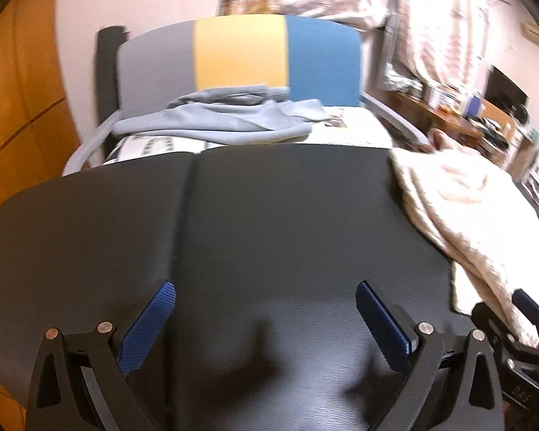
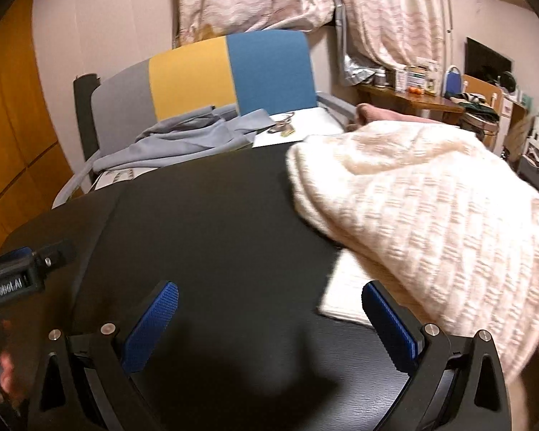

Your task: Fold clothes

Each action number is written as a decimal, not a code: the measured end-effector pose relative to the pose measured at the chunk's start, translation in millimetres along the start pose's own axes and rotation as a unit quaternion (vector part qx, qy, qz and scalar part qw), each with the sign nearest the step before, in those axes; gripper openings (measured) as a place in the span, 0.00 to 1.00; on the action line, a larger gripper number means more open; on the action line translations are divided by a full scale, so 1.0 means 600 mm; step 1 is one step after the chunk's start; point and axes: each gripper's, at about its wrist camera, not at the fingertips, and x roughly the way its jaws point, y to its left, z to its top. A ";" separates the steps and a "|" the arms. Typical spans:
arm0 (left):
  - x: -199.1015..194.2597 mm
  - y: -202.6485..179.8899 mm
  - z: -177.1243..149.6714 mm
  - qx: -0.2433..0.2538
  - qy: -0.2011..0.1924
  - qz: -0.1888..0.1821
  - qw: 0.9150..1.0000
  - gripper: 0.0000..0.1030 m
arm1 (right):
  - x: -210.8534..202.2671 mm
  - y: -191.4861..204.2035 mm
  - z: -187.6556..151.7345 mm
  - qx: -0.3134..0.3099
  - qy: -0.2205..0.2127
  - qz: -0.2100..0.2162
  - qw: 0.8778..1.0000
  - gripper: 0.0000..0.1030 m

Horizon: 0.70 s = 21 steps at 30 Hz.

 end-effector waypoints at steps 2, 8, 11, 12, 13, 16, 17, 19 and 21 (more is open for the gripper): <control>-0.003 -0.024 -0.001 0.014 0.004 -0.010 1.000 1.00 | -0.004 0.000 -0.005 0.009 -0.002 -0.012 1.000 1.00; -0.015 -0.088 0.000 0.054 0.014 -0.037 0.998 1.00 | -0.019 -0.041 0.000 0.034 -0.008 -0.044 0.998 1.00; -0.024 -0.103 -0.001 0.072 0.015 -0.050 0.996 1.00 | -0.030 -0.078 0.004 0.052 -0.016 -0.064 0.996 1.00; -0.027 -0.108 -0.001 0.080 0.016 -0.054 0.995 1.00 | -0.033 -0.091 0.005 0.058 -0.019 -0.071 0.996 1.00; -0.030 -0.113 0.000 0.088 0.017 -0.058 0.994 1.00 | -0.037 -0.105 0.005 0.064 -0.022 -0.079 0.995 1.00; -0.034 -0.136 0.001 0.107 0.017 -0.069 0.992 1.00 | -0.047 -0.143 0.004 0.084 -0.028 -0.097 0.991 1.00; -0.034 -0.148 0.001 0.113 0.017 -0.073 0.991 1.00 | -0.050 -0.154 0.001 0.091 -0.028 -0.101 0.990 1.00; -0.032 -0.170 0.000 0.125 0.016 -0.077 0.989 1.00 | -0.055 -0.171 -0.003 0.099 -0.026 -0.110 0.989 1.00; -0.030 -0.191 0.000 0.136 0.015 -0.081 0.987 1.00 | -0.059 -0.185 -0.005 0.104 -0.028 -0.116 0.987 1.00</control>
